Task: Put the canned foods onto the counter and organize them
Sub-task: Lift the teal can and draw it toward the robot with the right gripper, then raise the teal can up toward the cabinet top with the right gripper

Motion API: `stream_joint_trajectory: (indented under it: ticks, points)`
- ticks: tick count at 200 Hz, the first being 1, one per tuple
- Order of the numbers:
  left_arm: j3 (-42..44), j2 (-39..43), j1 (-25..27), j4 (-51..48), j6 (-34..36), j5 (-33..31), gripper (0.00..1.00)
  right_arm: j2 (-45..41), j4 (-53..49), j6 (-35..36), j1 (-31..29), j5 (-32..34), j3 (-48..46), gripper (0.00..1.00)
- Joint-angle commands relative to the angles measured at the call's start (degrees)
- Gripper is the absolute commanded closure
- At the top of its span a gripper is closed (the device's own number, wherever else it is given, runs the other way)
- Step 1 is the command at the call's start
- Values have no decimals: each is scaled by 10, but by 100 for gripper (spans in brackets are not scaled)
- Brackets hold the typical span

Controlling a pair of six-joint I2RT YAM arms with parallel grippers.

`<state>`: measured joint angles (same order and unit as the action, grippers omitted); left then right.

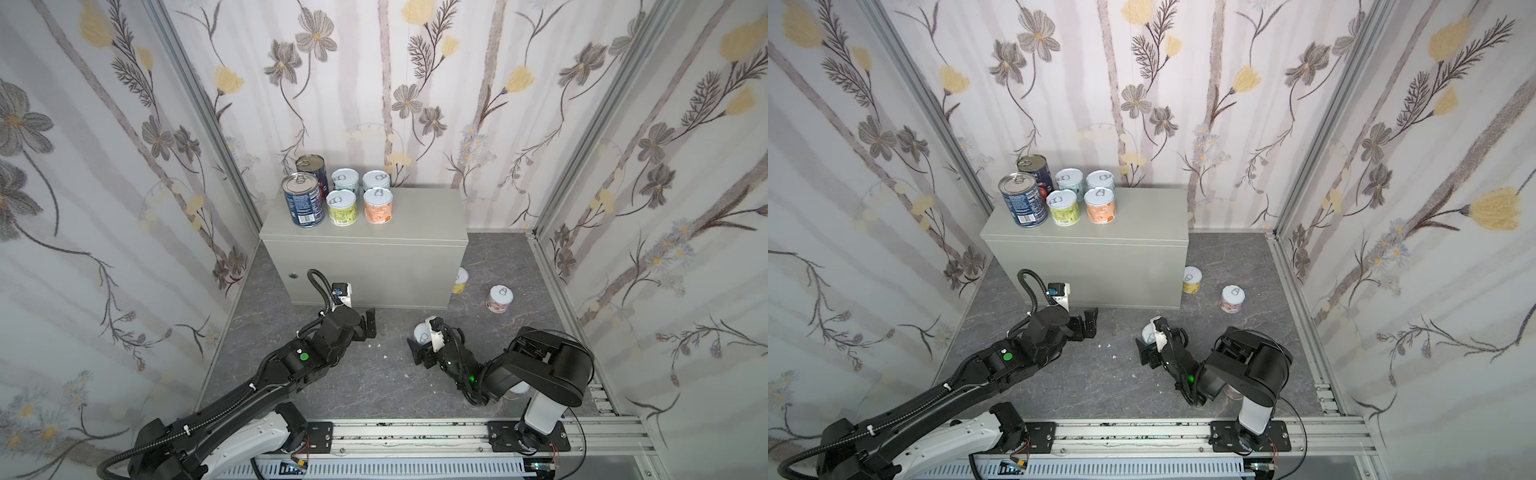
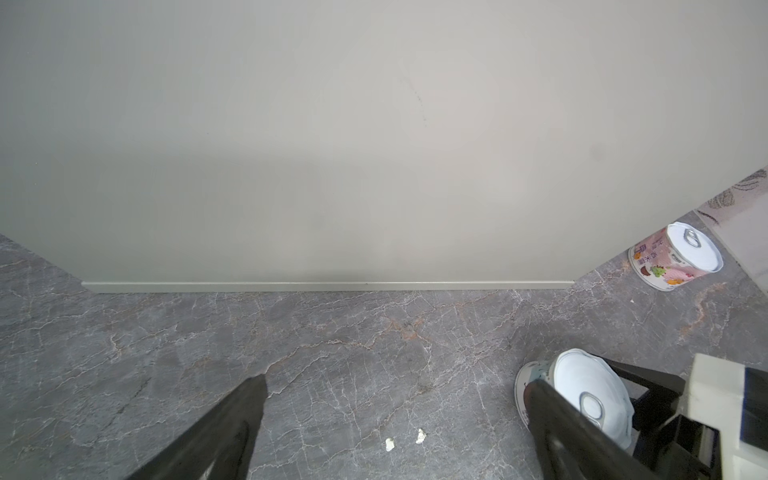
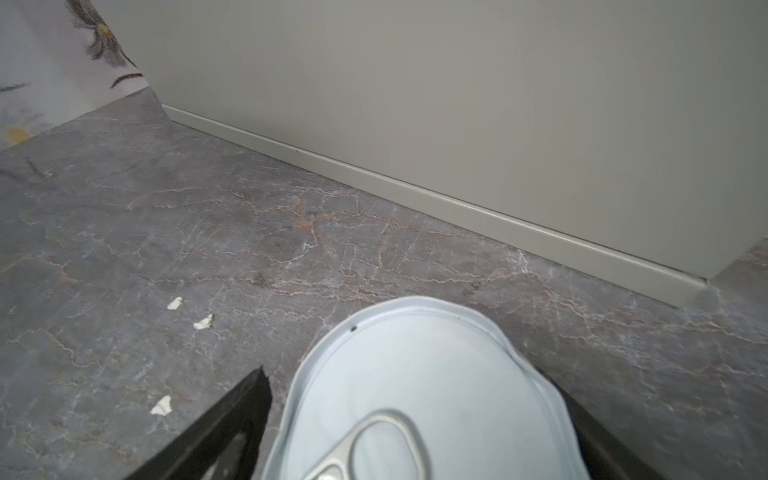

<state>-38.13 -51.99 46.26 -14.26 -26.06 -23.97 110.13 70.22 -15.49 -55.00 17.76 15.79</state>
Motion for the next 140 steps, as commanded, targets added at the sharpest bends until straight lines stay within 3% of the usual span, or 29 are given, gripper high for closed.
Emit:
stream_joint_trajectory:
  ticks: [1,63,140]
  points:
    - [6,5,-1,-2,-20,-14,0,15,62,7,6,-26,3,8]
    - [-8,-14,-1,-2,-15,-14,0,51,61,-1,28,-56,26,12]
    - [-6,-23,-1,-2,-17,-13,0,60,43,-6,40,-70,42,33]
